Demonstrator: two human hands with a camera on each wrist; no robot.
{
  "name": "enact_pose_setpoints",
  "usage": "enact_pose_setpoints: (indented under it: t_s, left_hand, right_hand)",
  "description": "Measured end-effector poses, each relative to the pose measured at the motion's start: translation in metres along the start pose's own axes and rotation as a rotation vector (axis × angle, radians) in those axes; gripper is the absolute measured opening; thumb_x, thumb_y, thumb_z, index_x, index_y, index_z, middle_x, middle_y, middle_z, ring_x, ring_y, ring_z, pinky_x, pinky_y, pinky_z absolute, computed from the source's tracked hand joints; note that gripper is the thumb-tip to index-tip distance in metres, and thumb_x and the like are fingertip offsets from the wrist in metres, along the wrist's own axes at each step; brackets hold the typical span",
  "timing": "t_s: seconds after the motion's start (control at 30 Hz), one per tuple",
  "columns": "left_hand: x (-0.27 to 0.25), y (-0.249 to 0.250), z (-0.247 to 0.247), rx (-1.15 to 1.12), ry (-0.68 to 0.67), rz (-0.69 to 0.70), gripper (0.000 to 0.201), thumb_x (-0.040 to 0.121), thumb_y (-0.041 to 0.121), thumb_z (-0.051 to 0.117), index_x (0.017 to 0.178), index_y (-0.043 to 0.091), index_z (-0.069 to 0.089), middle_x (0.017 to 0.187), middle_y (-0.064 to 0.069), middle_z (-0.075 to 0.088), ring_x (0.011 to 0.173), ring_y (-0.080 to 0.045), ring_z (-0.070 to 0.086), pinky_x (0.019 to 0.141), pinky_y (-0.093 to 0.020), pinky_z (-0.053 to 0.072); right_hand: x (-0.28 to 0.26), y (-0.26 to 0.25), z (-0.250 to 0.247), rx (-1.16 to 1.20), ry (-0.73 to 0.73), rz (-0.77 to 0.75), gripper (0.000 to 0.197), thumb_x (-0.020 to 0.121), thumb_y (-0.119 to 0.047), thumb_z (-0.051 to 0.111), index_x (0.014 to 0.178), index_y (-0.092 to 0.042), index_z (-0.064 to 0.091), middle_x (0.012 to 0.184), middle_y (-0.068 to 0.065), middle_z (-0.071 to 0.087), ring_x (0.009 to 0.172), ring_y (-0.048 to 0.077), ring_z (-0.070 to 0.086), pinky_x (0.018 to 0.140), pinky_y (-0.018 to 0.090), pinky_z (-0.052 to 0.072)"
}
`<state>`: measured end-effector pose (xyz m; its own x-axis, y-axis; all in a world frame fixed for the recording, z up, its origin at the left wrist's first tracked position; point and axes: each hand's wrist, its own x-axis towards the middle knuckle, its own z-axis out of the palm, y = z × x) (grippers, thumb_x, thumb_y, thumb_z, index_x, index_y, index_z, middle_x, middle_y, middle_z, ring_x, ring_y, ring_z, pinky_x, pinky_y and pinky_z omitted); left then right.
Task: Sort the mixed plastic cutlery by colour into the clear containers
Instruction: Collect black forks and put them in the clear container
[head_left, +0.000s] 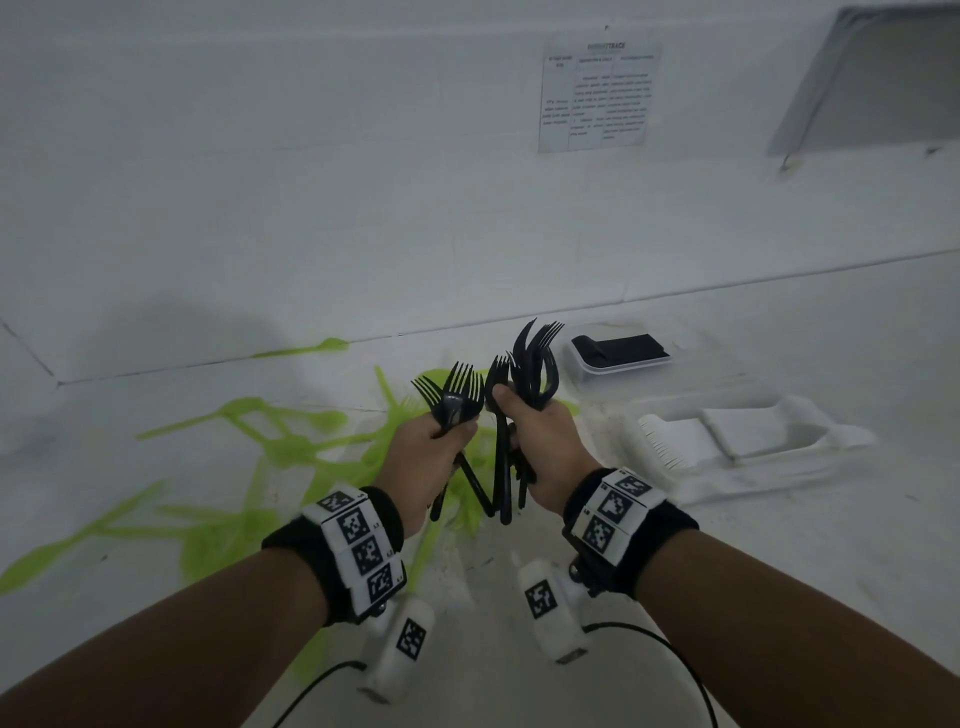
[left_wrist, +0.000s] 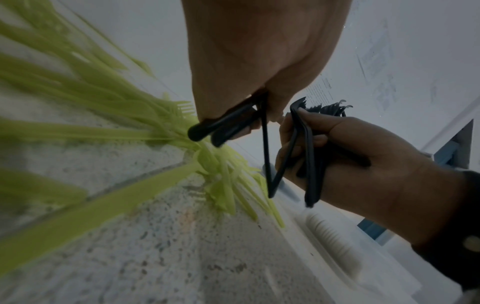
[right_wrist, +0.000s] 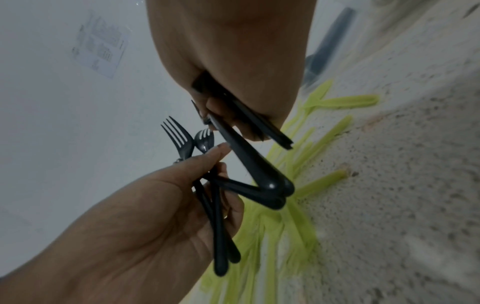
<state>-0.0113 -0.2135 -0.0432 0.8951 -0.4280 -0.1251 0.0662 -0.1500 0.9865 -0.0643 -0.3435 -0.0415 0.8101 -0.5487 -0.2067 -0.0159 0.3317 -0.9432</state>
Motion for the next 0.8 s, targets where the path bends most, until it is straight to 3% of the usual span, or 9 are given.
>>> enact_pose_setpoints:
  t_s: [0.1,0.23,0.3,0.43,0.53,0.63,0.7,0.77,0.8]
  left_hand:
    - [0.004,-0.002,-0.001,0.028,0.03,0.014,0.021,0.099,0.02,0.065,0.099,0.0,0.07,0.073,-0.002,0.052,0.07,-0.018,0.05,0.072,-0.035,0.046]
    - [0.002,0.001,-0.002,0.017,0.057,0.111,0.015,0.103,0.018,0.059,0.114,0.01,0.065,0.088,-0.005,0.074,0.076,-0.018,0.071,0.085,-0.037,0.058]
    - [0.003,0.002,-0.003,-0.002,0.083,0.138,0.016,0.105,0.017,0.055,0.119,0.011,0.059,0.097,-0.009,0.077,0.084,-0.023,0.075,0.08,-0.034,0.059]
    - [0.004,0.004,-0.003,-0.111,0.062,0.107,0.014,0.102,0.005,0.057,0.108,-0.007,0.057,0.111,-0.03,0.068,0.096,-0.031,0.074,0.073,-0.024,0.06]
    - [0.0,0.006,0.003,-0.18,-0.01,0.073,0.008,0.102,0.004,0.058,0.098,-0.002,0.062,0.103,-0.024,0.071,0.095,-0.029,0.074,0.077,-0.028,0.061]
    - [-0.001,0.006,0.007,-0.122,-0.042,0.098,0.014,0.103,0.008,0.058,0.095,-0.003,0.063,0.09,-0.011,0.071,0.086,-0.021,0.071,0.079,-0.031,0.058]
    - [-0.001,0.007,0.007,-0.055,-0.06,0.096,0.017,0.103,0.013,0.057,0.091,0.005,0.066,0.083,-0.003,0.069,0.079,-0.017,0.067,0.081,-0.036,0.056]
    - [-0.002,0.008,0.003,-0.037,-0.082,0.068,0.019,0.105,0.016,0.055,0.092,0.009,0.067,0.086,-0.007,0.071,0.081,-0.017,0.069,0.081,-0.038,0.058]
    - [-0.003,0.009,0.001,-0.015,-0.087,0.06,0.021,0.105,0.018,0.054,0.094,0.006,0.067,0.089,-0.011,0.071,0.084,-0.02,0.07,0.082,-0.042,0.058]
  right_hand:
    - [0.001,0.003,0.002,-0.046,0.003,-0.007,0.022,0.101,-0.025,0.063,0.103,-0.006,0.074,0.058,-0.008,0.061,0.044,0.005,0.048,0.05,0.023,0.041]
    - [0.004,0.006,0.001,-0.078,0.077,0.021,0.022,0.099,-0.031,0.065,0.099,-0.011,0.076,0.081,0.006,0.061,0.056,0.015,0.043,0.058,0.03,0.039]
    - [0.006,0.007,-0.002,-0.065,0.104,0.033,0.021,0.099,-0.032,0.065,0.094,-0.015,0.076,0.085,0.005,0.064,0.06,0.017,0.042,0.062,0.032,0.038]
    - [0.007,0.006,-0.004,-0.02,0.05,0.032,0.02,0.099,-0.03,0.066,0.095,-0.014,0.075,0.089,0.008,0.067,0.052,0.016,0.045,0.058,0.032,0.04]
    - [0.0,0.001,0.003,0.038,-0.022,0.017,0.021,0.102,-0.023,0.062,0.106,-0.005,0.073,0.094,0.01,0.076,0.062,0.017,0.065,0.056,0.031,0.054]
    - [0.001,0.006,0.008,0.034,-0.056,-0.004,0.023,0.103,-0.023,0.06,0.105,-0.005,0.075,0.1,0.014,0.078,0.085,0.031,0.073,0.077,0.042,0.063]
    - [0.0,0.009,0.01,0.029,-0.072,0.006,0.024,0.103,-0.027,0.06,0.104,-0.01,0.076,0.1,0.011,0.078,0.095,0.03,0.075,0.087,0.046,0.061]
    - [-0.001,0.008,0.011,0.057,-0.09,0.008,0.022,0.103,-0.026,0.06,0.103,-0.01,0.075,0.092,0.008,0.078,0.086,0.024,0.075,0.081,0.043,0.062]
    - [-0.003,0.005,0.011,0.06,-0.085,0.006,0.02,0.103,-0.025,0.06,0.1,-0.009,0.073,0.082,0.005,0.075,0.071,0.017,0.073,0.068,0.036,0.061]
